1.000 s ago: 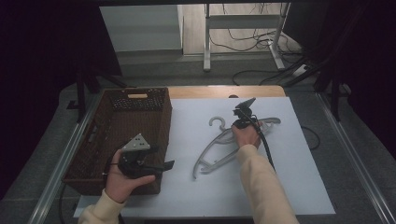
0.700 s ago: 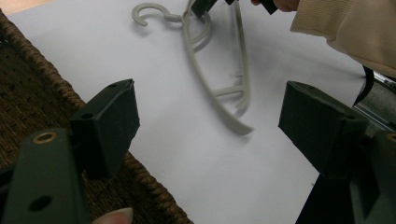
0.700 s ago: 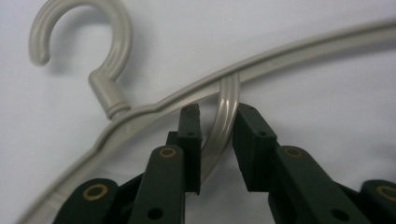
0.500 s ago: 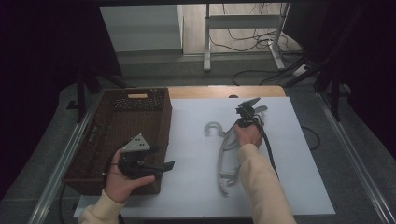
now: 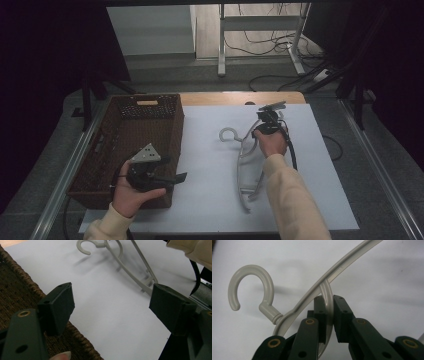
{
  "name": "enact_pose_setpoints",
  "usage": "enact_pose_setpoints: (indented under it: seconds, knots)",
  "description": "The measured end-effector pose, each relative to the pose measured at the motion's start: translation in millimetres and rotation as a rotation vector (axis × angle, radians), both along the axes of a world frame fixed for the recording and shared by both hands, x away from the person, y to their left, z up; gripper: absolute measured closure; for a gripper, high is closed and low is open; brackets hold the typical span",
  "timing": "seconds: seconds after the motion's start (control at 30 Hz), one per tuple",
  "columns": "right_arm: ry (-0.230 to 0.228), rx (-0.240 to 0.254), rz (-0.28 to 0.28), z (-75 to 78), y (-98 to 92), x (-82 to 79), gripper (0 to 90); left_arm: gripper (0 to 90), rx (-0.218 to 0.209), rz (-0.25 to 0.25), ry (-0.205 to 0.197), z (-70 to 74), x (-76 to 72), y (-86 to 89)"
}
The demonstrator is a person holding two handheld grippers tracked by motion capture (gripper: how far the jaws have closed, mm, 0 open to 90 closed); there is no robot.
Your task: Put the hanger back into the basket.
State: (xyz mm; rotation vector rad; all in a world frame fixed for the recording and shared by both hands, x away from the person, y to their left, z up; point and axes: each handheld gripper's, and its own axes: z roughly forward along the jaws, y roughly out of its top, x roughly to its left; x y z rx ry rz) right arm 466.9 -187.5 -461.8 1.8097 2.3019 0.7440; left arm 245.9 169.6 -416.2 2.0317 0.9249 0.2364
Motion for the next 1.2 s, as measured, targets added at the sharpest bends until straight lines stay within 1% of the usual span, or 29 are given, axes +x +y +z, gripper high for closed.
enact_pose_setpoints:
  seconds: [0.1, 0.13, 0.2, 0.4, 0.53, 0.6, 0.7, 0.77, 0.8, 0.83, 1.0, 1.13, 1.2]
  knots:
    - [-0.030, 0.031, 0.003, 9.2, -4.8, -4.1, 81.8, 20.0, 0.001, -0.001, -0.001, 0.0, 0.2, -0.8]
    - [-0.037, 0.035, 0.011, 12.7, -6.3, -5.6, 81.8, 19.9, 0.002, -0.001, 0.000, 0.0, 0.1, -1.1]
    - [-0.049, 0.056, 0.028, 18.2, -9.1, -8.1, 81.9, 20.0, 0.002, -0.002, 0.000, 0.0, 0.1, -1.2]
    - [-0.092, 0.161, 0.056, 35.1, -18.9, -19.2, 82.3, 20.0, 0.003, 0.001, 0.000, -0.1, 0.0, -3.2]
    - [-0.114, 0.210, 0.072, 43.7, -22.5, -25.9, 82.7, 20.0, 0.011, -0.003, 0.005, -1.1, 0.3, -6.3]
    - [-0.123, 0.245, 0.082, 48.0, -24.1, -30.2, 82.8, 20.0, 0.011, -0.003, 0.006, -1.3, 0.4, -7.0]
    - [-0.137, 0.287, 0.099, 51.0, -27.0, -36.5, 83.1, 20.1, 0.011, -0.001, 0.006, -1.5, 1.1, -6.7]
    - [-0.143, 0.326, 0.108, 51.0, -29.7, -39.5, 83.2, 20.1, 0.011, 0.002, 0.012, -2.3, 1.6, -7.0]
    - [-0.143, 0.355, 0.108, 50.6, -32.0, -41.1, 83.3, 20.1, 0.012, 0.002, 0.012, -2.7, 1.8, -7.2]
    - [-0.144, 0.370, 0.110, 50.1, -33.7, -41.9, 83.4, 20.1, 0.013, 0.002, 0.014, -3.1, 2.0, -7.5]
    - [-0.151, 0.476, 0.116, 50.4, -44.0, -46.7, 84.1, 20.1, 0.016, 0.000, 0.015, -3.6, 2.6, -9.0]
    - [-0.163, 0.531, 0.133, 53.3, -49.4, -50.4, 84.7, 20.1, 0.017, 0.000, 0.018, -4.7, 3.9, -11.5]
    - [-0.169, 0.550, 0.142, 54.0, -51.4, -52.1, 84.9, 20.1, 0.023, -0.005, 0.020, -5.0, 4.8, -13.7]
